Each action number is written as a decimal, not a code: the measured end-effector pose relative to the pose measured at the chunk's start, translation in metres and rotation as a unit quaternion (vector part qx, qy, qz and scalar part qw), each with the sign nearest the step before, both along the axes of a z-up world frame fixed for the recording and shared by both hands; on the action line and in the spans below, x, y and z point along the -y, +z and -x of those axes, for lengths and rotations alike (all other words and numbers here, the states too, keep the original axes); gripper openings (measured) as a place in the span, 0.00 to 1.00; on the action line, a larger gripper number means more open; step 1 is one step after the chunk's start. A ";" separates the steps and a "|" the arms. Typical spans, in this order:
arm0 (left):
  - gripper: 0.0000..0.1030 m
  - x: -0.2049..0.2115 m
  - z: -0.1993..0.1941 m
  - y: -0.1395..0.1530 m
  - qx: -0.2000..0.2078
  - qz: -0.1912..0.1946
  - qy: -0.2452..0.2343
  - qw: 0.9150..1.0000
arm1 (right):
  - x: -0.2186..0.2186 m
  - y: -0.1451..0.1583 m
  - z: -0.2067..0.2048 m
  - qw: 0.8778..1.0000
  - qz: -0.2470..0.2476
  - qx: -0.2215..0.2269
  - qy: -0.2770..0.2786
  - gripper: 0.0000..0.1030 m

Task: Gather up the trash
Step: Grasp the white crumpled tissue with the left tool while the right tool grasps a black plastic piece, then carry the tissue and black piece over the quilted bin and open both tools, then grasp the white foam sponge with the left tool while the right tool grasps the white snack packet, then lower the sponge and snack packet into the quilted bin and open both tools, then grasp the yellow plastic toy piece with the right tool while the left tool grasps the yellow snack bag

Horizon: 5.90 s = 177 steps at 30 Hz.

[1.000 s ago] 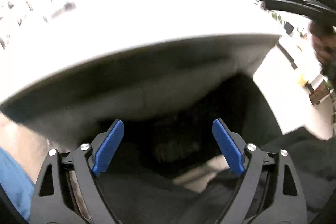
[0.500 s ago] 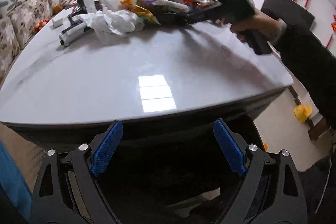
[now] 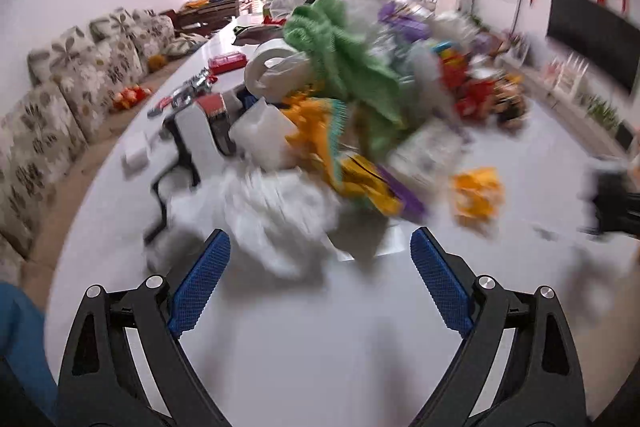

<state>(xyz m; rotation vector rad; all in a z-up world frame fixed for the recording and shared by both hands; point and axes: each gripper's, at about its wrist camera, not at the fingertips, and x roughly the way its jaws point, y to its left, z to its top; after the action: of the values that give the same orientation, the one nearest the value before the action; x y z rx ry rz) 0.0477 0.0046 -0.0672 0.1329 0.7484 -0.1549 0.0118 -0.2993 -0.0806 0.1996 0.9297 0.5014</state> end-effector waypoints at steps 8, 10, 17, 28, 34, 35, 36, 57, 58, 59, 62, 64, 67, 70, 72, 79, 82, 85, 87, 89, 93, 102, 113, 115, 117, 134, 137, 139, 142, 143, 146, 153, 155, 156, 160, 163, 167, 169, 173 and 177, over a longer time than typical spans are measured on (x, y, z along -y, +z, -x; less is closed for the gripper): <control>0.30 -0.012 -0.028 0.001 -0.033 0.017 -0.014 0.999 | -0.001 -0.002 0.013 1.000 -0.016 0.014 -0.020 0.29; 0.28 -0.018 -0.002 0.022 -0.006 0.039 -0.029 0.999 | -0.004 0.003 0.018 0.999 -0.025 0.022 -0.016 0.29; 0.28 -0.037 0.098 0.112 0.138 0.079 -0.071 0.985 | -0.026 0.032 0.031 0.997 -0.042 0.058 0.008 0.29; 0.28 -0.017 0.195 0.135 0.180 0.098 -0.157 0.966 | -0.052 0.063 0.092 0.993 -0.039 0.095 0.053 0.29; 0.29 -0.002 0.247 0.098 0.127 0.109 -0.221 0.961 | -0.065 0.034 0.141 0.994 -0.031 0.054 0.090 0.29; 0.29 0.000 0.255 0.088 0.113 0.109 -0.232 0.960 | -0.067 0.025 0.149 0.994 -0.026 0.041 0.100 0.30; 0.29 0.002 0.262 0.079 0.102 0.108 -0.238 0.960 | -0.070 0.017 0.153 0.994 -0.022 0.029 0.106 0.30; 0.32 0.011 0.171 -0.193 -0.264 0.086 -0.229 0.933 | -0.131 -0.181 0.124 0.969 0.111 -0.174 0.134 0.30; 0.34 0.013 0.162 -0.198 -0.269 0.083 -0.226 0.933 | -0.134 -0.186 0.122 0.968 0.121 -0.177 0.134 0.30; 0.41 0.014 0.158 -0.202 -0.272 0.081 -0.222 0.933 | -0.136 -0.191 0.120 0.966 0.127 -0.181 0.135 0.31; 0.70 0.019 0.140 -0.215 -0.287 0.067 -0.200 0.934 | -0.144 -0.209 0.114 0.959 0.149 -0.198 0.140 0.51; 0.75 0.022 0.143 -0.220 -0.293 0.060 -0.195 0.934 | -0.149 -0.211 0.115 0.958 0.160 -0.192 0.144 0.58; 0.80 0.026 0.158 -0.221 -0.296 0.048 -0.199 0.933 | -0.148 -0.205 0.113 0.959 0.156 -0.187 0.149 0.58; 0.80 0.022 0.162 -0.215 -0.296 0.050 -0.201 0.933 | -0.143 -0.182 0.121 0.964 0.153 -0.160 0.147 0.57; 0.80 0.015 0.166 -0.203 -0.287 0.055 -0.198 0.935 | -0.140 -0.151 0.125 0.970 0.144 -0.131 0.150 0.56; 0.84 -0.019 0.175 -0.098 -0.168 0.110 -0.172 0.964 | -0.125 -0.011 0.077 0.989 0.090 0.037 0.112 0.73; 0.86 -0.032 0.169 -0.055 -0.094 0.118 -0.137 0.979 | -0.126 0.010 0.011 0.995 0.082 0.042 0.037 0.74; 0.86 -0.047 0.156 -0.030 -0.053 0.138 -0.111 0.983 | -0.118 0.015 -0.066 0.998 0.011 -0.035 -0.053 0.77; 0.86 -0.052 0.149 -0.027 -0.045 0.155 -0.106 0.981 | -0.122 0.011 -0.104 0.993 0.026 -0.066 -0.093 0.77; 0.86 -0.058 0.145 -0.026 -0.041 0.168 -0.104 0.979 | -0.135 0.001 -0.134 0.987 0.041 -0.102 -0.118 0.78; 0.86 -0.061 0.141 -0.030 -0.034 0.173 -0.106 0.979 | -0.182 -0.022 -0.176 0.973 0.113 -0.151 -0.133 0.93; 0.86 -0.070 0.128 -0.027 -0.041 0.201 -0.095 0.974 | -0.240 -0.034 -0.168 0.981 0.179 -0.062 -0.045 0.44; 0.86 -0.011 -0.009 -0.011 -0.032 0.112 -0.039 0.992 | -0.134 0.005 -0.133 0.993 -0.095 -0.037 -0.062 0.39; 0.86 -0.004 -0.035 -0.022 -0.056 0.106 -0.025 0.992 | -0.123 0.014 -0.117 0.993 -0.107 -0.014 -0.054 0.39; 0.57 -0.001 -0.049 -0.031 -0.074 0.110 -0.013 0.991 | -0.116 0.020 -0.096 0.994 -0.103 0.009 -0.045 0.39; 0.34 -0.007 0.182 0.069 0.098 0.083 -0.124 0.984 | -0.069 0.053 0.073 0.996 -0.078 0.039 0.029 0.37; 0.34 0.001 0.204 0.025 0.043 0.078 -0.137 0.987 | -0.082 0.020 0.110 0.997 -0.050 0.008 0.060 0.37; 0.35 0.006 0.210 -0.019 -0.008 0.070 -0.135 0.988 | -0.091 -0.011 0.126 0.996 -0.042 -0.031 0.078 0.37; 0.36 0.010 0.200 -0.077 -0.085 0.067 -0.131 0.985 | -0.107 -0.070 0.130 0.992 -0.012 -0.089 0.093 0.37; 0.41 0.013 0.193 -0.102 -0.121 0.062 -0.133 0.982 | -0.112 -0.093 0.126 0.990 0.005 -0.105 0.096 0.37; 0.79 0.020 0.170 -0.172 -0.209 0.032 -0.121 0.970 | -0.125 -0.157 0.112 0.980 0.047 -0.161 0.106 0.48; 0.80 0.016 0.173 -0.198 -0.255 -0.014 -0.132 0.958 | -0.119 -0.112 0.126 0.983 0.068 -0.091 0.146 0.56; 0.80 0.007 0.182 -0.168 -0.228 0.016 -0.141 0.963 | -0.106 -0.053 0.124 0.989 0.046 -0.013 0.142 0.63; 0.80 0.002 0.185 -0.153 -0.214 0.033 -0.146 0.965 | -0.102 -0.033 0.119 0.990 0.045 0.016 0.133 0.71; 0.86 -0.012 0.191 -0.085 -0.133 0.099 -0.159 0.973 | -0.100 0.026 0.060 0.982 0.104 0.121 0.102 0.76; 0.87 -0.017 0.180 -0.044 -0.071 0.117 -0.140 0.981 | -0.114 0.025 -0.007 0.971 0.166 0.139 0.101 0.76; 0.87 -0.016 0.154 -0.019 -0.034 0.128 -0.109 0.985 | -0.127 -0.006 -0.083 0.968 0.198 0.098 0.121 0.64; 0.87 -0.013 0.139 -0.017 -0.029 0.129 -0.091 0.987 | -0.132 -0.021 -0.103 0.968 0.205 0.075 0.121 0.42; 0.87 0.003 0.091 -0.016 -0.023 0.140 -0.031 0.989 | -0.116 -0.016 -0.109 0.983 0.152 0.048 0.093 0.35; 0.87 0.007 0.027 -0.015 -0.060 0.188 0.036 0.980 | -0.081 -0.006 -0.086 0.995 0.059 0.028 0.073 0.31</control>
<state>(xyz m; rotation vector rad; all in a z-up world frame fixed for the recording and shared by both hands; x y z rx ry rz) 0.0204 -0.0028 -0.0826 -0.2662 0.8299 -0.2344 0.0977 -0.2182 -0.0864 0.0100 0.9201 0.5819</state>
